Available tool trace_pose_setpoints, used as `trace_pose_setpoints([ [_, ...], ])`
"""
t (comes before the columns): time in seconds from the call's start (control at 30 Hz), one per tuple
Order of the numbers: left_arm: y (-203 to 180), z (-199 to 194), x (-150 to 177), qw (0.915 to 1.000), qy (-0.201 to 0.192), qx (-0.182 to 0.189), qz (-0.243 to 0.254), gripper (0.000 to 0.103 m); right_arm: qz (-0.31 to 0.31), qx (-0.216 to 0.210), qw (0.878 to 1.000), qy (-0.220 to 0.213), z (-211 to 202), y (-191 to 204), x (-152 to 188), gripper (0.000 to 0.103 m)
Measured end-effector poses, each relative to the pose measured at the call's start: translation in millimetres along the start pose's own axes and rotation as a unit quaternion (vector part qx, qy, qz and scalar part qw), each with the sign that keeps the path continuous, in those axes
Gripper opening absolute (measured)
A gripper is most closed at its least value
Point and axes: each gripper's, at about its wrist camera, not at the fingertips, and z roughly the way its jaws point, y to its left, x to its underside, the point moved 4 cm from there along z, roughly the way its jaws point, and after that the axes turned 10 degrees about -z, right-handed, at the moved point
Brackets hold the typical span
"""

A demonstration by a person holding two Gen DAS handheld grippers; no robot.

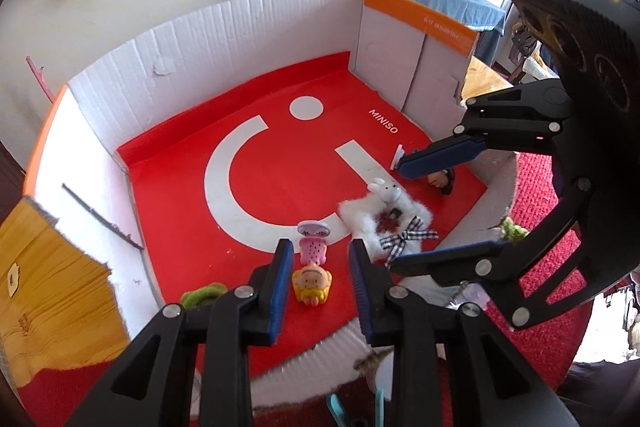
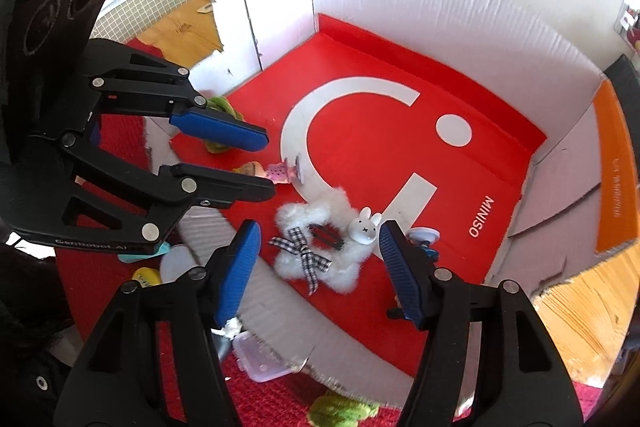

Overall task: Organize objects
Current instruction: 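Open both grippers to release the doll and bunny, then lift out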

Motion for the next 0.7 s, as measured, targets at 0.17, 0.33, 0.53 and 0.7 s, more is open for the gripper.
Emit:
trace_pose_setpoints([
  [0.17, 1, -22, 6, 0.9998, -0.018, 0.003, -0.01, 0.033, 0.004, 0.012, 1.0, -0.017, 0, -13, -21, 0.061],
  [0.33, 1, -44, 15, 0.9989, -0.04, 0.009, -0.023, 0.036, 0.011, 0.022, 0.999, -0.035, -11, -18, -18, 0.061],
  [0.53, 0, -69, 26, 0.9971, -0.066, 0.013, -0.034, 0.04, 0.015, 0.039, 0.997, -0.059, -46, 2, -11, 0.061],
  [0.7, 0, -84, 35, 0.9951, -0.09, 0.008, -0.041, 0.043, 0.029, 0.043, 0.996, -0.079, -69, 12, -3, 0.061],
])
